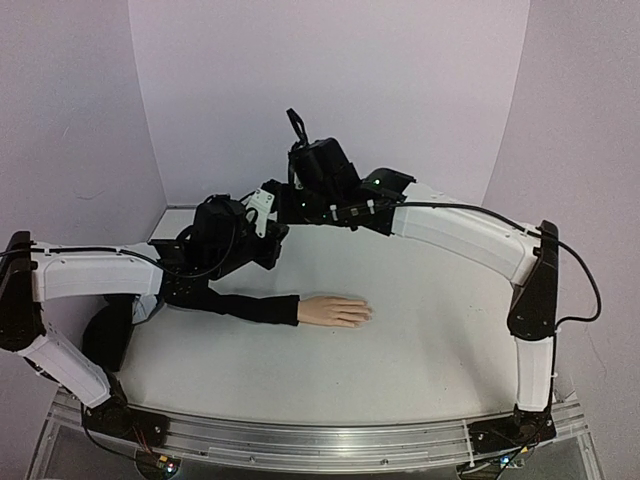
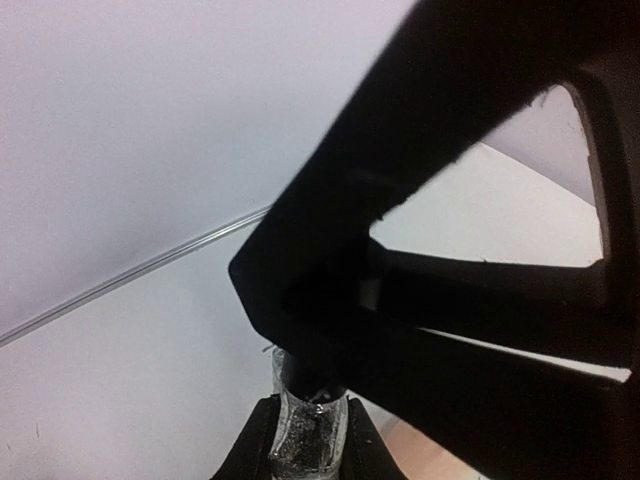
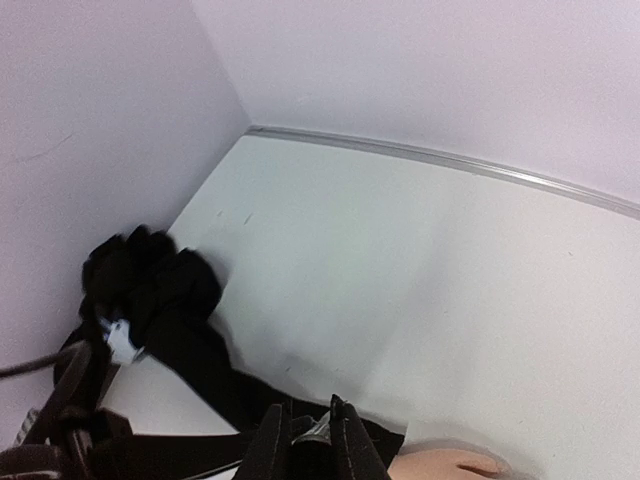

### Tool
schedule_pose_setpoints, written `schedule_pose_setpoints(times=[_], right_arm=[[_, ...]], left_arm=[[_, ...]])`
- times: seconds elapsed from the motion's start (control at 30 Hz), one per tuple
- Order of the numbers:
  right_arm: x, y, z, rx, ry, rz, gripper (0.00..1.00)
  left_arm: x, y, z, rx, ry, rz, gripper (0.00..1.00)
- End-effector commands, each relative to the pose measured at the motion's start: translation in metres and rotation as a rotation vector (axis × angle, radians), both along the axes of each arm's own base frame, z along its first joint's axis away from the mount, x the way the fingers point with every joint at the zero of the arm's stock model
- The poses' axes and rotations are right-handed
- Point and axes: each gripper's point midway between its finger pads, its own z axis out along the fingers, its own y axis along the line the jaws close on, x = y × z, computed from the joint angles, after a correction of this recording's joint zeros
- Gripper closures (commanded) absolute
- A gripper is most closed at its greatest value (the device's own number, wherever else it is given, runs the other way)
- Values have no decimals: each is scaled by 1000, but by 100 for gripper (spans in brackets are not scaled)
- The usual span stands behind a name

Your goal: Paint the nails

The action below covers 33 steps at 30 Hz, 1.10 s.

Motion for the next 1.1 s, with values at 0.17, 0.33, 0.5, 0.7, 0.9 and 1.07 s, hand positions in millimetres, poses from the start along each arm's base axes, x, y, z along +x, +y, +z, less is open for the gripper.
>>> schedule_pose_setpoints(times=[0.17,0.33,0.5,0.7,0.9,1.07], right_arm=[[-58,-7,20,-35,89,115,61],[-78,-42,52,-38,36,297,27],[-145,-55,58,-45,-55,788,16],[-169,-71,90,102,-144,1030,26],[-188,-59,112,217,-117,1195,41],[-193,-48,113,261,-79,1257,53]], left_arm=[[-17,6,93,-304,-121,-75,100],[-55,-1,67,-267,17,-254,100],[-109,-13,69,-283,124,-559,100],[-177,-21,97,-344,199,-961,100],[-203,-26,109,-366,270,-1148,100],[-207,-27,111,-378,285,-1192,100]])
